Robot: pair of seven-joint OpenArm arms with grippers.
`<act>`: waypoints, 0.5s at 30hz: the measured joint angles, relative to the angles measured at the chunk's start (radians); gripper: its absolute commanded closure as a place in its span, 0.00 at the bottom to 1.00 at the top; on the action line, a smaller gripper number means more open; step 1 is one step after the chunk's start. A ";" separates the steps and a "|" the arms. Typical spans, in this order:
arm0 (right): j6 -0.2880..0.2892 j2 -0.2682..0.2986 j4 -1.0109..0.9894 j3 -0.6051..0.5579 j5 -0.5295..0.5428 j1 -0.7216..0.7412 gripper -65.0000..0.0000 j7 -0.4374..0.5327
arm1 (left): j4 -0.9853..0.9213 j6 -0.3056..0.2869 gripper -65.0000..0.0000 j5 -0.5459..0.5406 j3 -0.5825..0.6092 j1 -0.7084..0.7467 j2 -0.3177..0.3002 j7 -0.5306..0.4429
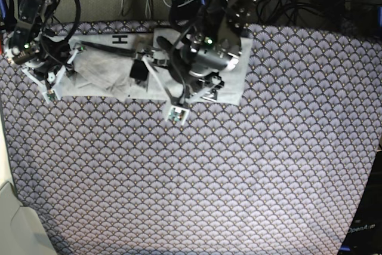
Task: Fold the T-shirt properly
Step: 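Lower the folded half onto the strip and press it flat with the left gripper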
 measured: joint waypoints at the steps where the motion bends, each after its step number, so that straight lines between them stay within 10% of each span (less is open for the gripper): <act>1: 0.000 0.000 0.000 0.000 0.000 0.000 0.69 0.000 | 0.015 0.000 0.01 0.000 0.000 0.002 0.000 -0.001; 15: 0.000 0.000 0.001 0.000 0.000 0.003 0.69 0.000 | 0.038 0.000 0.00 -0.038 -0.135 -0.003 -0.009 -0.001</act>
